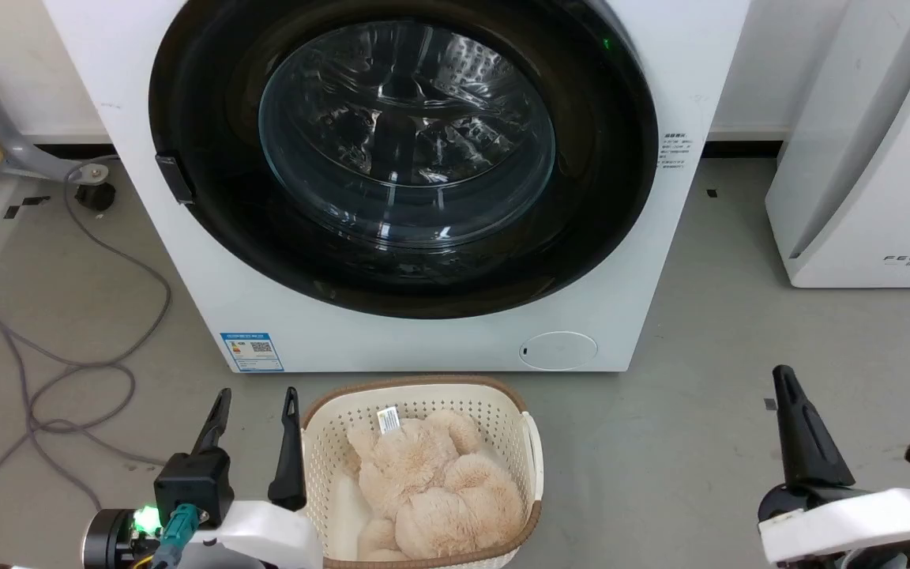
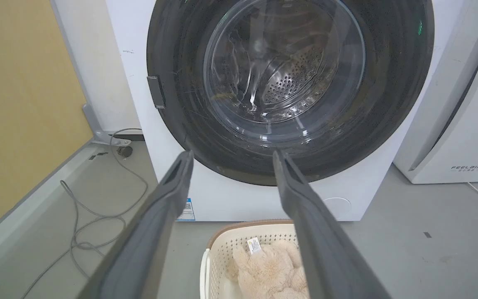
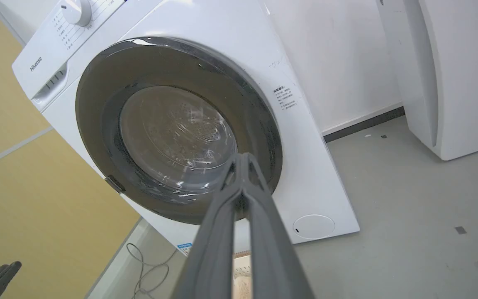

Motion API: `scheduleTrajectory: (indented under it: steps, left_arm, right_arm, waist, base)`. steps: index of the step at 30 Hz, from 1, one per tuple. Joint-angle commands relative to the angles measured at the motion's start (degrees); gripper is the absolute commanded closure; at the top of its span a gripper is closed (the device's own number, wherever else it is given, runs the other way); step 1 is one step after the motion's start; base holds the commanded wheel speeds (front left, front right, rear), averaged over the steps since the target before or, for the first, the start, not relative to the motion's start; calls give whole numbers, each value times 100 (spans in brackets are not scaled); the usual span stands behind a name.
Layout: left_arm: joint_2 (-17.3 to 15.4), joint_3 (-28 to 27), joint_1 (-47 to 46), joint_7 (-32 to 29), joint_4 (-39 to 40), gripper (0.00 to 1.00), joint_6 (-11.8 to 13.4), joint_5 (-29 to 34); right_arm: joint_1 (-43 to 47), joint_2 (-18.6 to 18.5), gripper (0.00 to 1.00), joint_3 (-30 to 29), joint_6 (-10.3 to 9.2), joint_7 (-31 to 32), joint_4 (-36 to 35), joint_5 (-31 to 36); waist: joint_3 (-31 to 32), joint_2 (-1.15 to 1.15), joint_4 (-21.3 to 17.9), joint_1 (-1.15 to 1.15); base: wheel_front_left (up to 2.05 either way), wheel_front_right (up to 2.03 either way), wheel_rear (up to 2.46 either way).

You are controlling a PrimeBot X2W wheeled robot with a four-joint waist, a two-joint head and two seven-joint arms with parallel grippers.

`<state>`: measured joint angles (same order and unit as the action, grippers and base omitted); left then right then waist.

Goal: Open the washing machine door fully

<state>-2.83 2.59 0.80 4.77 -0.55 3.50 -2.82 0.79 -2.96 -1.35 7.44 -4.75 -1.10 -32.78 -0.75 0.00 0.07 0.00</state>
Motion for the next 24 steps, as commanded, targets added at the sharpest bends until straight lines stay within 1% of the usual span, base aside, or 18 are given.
scheduleTrajectory:
  steps: [1,5,10,18,24]
  left_arm:
    - [-3,6,-125,64,-23,0,48,-40]
    - [-3,31,-159,112,-18,0,80,-58]
    - [-3,71,-224,172,-2,0,123,-79]
    - [-3,134,-372,256,15,0,184,-113]
    - [-4,175,-532,327,37,0,231,-127]
  right_arm:
    - [-90,2,100,-4,2,-67,19,-268]
    - [-223,3,100,-80,2,-43,122,-943]
    - [-505,3,100,-360,2,81,409,-1514]
    - [-1083,-72,100,-707,2,280,827,-1987]
    - [-1721,-228,100,-966,2,397,1285,-2383]
  waist:
    - [-13,0,1,0]
    - [-60,0,9,0]
    - [-168,0,32,0]
    - [-403,0,103,0]
    - [-641,0,171,0]
  base:
    - [0,0,0]
    - [0,0,0]
    - [0,0,0]
    - [0,0,0]
    - [0,0,0]
